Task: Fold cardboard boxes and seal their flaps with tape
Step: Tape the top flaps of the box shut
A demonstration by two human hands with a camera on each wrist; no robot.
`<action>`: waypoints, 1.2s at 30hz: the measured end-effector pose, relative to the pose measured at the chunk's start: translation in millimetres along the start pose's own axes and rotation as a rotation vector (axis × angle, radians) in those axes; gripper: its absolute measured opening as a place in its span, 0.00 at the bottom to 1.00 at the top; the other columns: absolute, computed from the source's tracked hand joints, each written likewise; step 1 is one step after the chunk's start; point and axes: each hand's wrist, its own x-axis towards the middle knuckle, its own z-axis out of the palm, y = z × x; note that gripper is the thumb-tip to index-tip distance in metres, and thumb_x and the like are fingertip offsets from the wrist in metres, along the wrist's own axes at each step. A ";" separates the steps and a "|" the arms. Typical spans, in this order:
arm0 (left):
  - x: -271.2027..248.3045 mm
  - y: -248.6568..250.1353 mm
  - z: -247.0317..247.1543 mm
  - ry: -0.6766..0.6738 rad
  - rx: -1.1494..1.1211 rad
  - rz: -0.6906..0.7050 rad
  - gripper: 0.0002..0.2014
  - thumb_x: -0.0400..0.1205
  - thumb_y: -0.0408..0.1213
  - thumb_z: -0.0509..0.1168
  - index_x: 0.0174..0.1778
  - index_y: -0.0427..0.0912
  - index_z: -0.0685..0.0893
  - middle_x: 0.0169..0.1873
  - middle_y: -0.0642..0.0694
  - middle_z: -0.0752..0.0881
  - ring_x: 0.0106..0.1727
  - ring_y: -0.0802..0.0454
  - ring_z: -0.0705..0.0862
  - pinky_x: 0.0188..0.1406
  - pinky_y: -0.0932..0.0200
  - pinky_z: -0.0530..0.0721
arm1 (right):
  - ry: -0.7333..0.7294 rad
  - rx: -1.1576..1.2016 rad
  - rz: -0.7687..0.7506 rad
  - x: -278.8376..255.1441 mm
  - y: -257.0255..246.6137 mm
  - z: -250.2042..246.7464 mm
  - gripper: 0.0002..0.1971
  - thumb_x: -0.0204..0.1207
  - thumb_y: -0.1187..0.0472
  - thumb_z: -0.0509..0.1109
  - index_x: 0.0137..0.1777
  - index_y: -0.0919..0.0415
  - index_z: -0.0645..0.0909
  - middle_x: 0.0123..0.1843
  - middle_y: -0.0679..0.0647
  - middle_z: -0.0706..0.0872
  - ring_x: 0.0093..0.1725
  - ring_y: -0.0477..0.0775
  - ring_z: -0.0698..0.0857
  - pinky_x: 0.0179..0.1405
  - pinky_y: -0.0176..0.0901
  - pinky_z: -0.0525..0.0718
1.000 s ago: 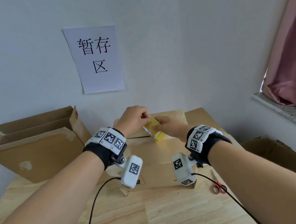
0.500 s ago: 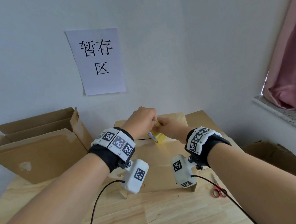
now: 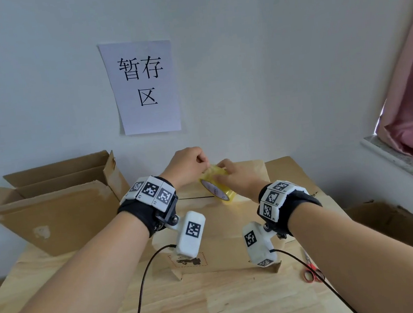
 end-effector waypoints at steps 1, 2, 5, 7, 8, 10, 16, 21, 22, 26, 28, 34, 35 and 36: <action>0.5 -0.8 0.3 0.003 -0.008 -0.015 0.04 0.80 0.32 0.65 0.47 0.37 0.84 0.36 0.53 0.83 0.43 0.54 0.82 0.44 0.65 0.79 | -0.007 0.030 0.005 2.5 -0.5 1.3 0.17 0.81 0.54 0.60 0.69 0.55 0.67 0.39 0.50 0.76 0.35 0.46 0.73 0.33 0.38 0.70; 1.1 -1.8 0.2 0.002 -0.016 -0.029 0.04 0.80 0.33 0.65 0.47 0.38 0.84 0.36 0.53 0.83 0.43 0.54 0.82 0.47 0.63 0.80 | -0.005 0.057 -0.003 3.9 -2.1 1.7 0.17 0.81 0.56 0.60 0.69 0.54 0.66 0.38 0.50 0.75 0.34 0.47 0.73 0.32 0.38 0.70; 3.7 -5.8 -1.8 0.008 -0.029 -0.053 0.04 0.80 0.34 0.66 0.47 0.39 0.84 0.37 0.52 0.84 0.43 0.53 0.82 0.49 0.60 0.80 | -0.029 0.095 -0.032 9.4 -8.1 -0.5 0.15 0.80 0.59 0.59 0.66 0.51 0.68 0.35 0.50 0.72 0.31 0.49 0.70 0.29 0.37 0.67; 5.5 -8.9 -3.4 0.017 -0.037 -0.056 0.04 0.80 0.34 0.66 0.47 0.39 0.85 0.38 0.50 0.85 0.43 0.54 0.82 0.47 0.61 0.80 | -0.053 0.097 -0.030 12.7 -10.9 -0.5 0.11 0.81 0.58 0.57 0.63 0.49 0.70 0.36 0.50 0.73 0.32 0.49 0.70 0.30 0.38 0.67; 6.2 -10.2 -3.6 0.020 -0.041 -0.054 0.04 0.80 0.34 0.66 0.46 0.39 0.85 0.37 0.50 0.85 0.41 0.54 0.82 0.46 0.62 0.80 | -0.048 0.100 -0.027 14.4 -11.1 0.4 0.10 0.82 0.56 0.56 0.62 0.49 0.71 0.38 0.51 0.75 0.33 0.48 0.71 0.32 0.38 0.69; 7.1 -11.0 -3.1 0.019 -0.053 -0.056 0.03 0.80 0.35 0.66 0.46 0.40 0.84 0.35 0.50 0.85 0.37 0.57 0.82 0.43 0.64 0.79 | -0.010 0.102 -0.019 19.1 -10.0 2.3 0.11 0.84 0.52 0.54 0.62 0.49 0.73 0.43 0.52 0.78 0.36 0.48 0.74 0.36 0.38 0.71; 9.7 -13.8 -2.0 0.038 -0.091 -0.051 0.03 0.81 0.33 0.65 0.46 0.40 0.83 0.36 0.50 0.85 0.37 0.57 0.83 0.43 0.64 0.80 | 0.106 0.066 -0.114 28.6 -6.0 4.5 0.08 0.83 0.53 0.59 0.55 0.53 0.78 0.25 0.45 0.69 0.24 0.44 0.67 0.23 0.33 0.64; 8.3 -20.8 1.8 0.050 -0.106 -0.044 0.03 0.80 0.33 0.65 0.43 0.42 0.84 0.33 0.52 0.85 0.36 0.60 0.83 0.40 0.68 0.80 | 0.127 0.110 -0.121 30.9 -4.3 11.6 0.06 0.82 0.55 0.61 0.51 0.55 0.77 0.23 0.46 0.68 0.24 0.44 0.67 0.24 0.33 0.63; 7.9 -24.8 2.1 0.056 -0.141 -0.056 0.03 0.80 0.33 0.65 0.44 0.42 0.85 0.35 0.52 0.86 0.36 0.59 0.84 0.42 0.67 0.81 | 0.133 0.112 -0.125 31.1 -4.0 12.5 0.06 0.82 0.56 0.61 0.51 0.56 0.77 0.24 0.46 0.69 0.24 0.44 0.67 0.25 0.33 0.64; 0.4 -51.2 -1.4 0.027 -0.176 -0.035 0.11 0.82 0.40 0.66 0.58 0.55 0.86 0.52 0.63 0.84 0.45 0.66 0.84 0.47 0.73 0.75 | 0.164 0.125 -0.123 35.1 -2.5 15.3 0.06 0.82 0.56 0.60 0.49 0.55 0.77 0.26 0.47 0.70 0.26 0.45 0.69 0.27 0.35 0.66; -6.3 -66.9 0.8 -0.102 -0.089 0.003 0.23 0.80 0.47 0.68 0.71 0.65 0.74 0.73 0.63 0.68 0.59 0.62 0.82 0.57 0.70 0.74 | 0.169 0.123 -0.122 38.0 -3.4 17.6 0.06 0.82 0.56 0.60 0.49 0.55 0.77 0.26 0.48 0.71 0.26 0.46 0.70 0.27 0.36 0.67; -15.5 -95.4 25.2 -0.250 0.034 -0.048 0.57 0.73 0.56 0.73 0.80 0.62 0.31 0.80 0.59 0.29 0.84 0.53 0.42 0.81 0.44 0.56 | 0.214 0.114 -0.068 44.1 -9.0 22.1 0.06 0.80 0.57 0.59 0.49 0.54 0.77 0.29 0.48 0.74 0.28 0.49 0.72 0.29 0.39 0.72; -13.9 -99.3 24.9 -0.249 0.050 -0.098 0.57 0.73 0.56 0.73 0.80 0.60 0.30 0.80 0.56 0.28 0.84 0.52 0.42 0.81 0.45 0.55 | 0.222 0.113 -0.067 44.3 -8.5 21.9 0.06 0.80 0.58 0.59 0.48 0.54 0.77 0.29 0.48 0.74 0.28 0.49 0.72 0.29 0.39 0.72; -12.4 -104.6 24.2 -0.259 0.085 -0.151 0.57 0.74 0.56 0.72 0.80 0.59 0.31 0.80 0.53 0.28 0.84 0.49 0.45 0.81 0.45 0.56 | 0.224 0.111 -0.065 43.7 -8.6 21.3 0.05 0.80 0.58 0.59 0.48 0.54 0.77 0.29 0.48 0.73 0.29 0.50 0.72 0.29 0.39 0.72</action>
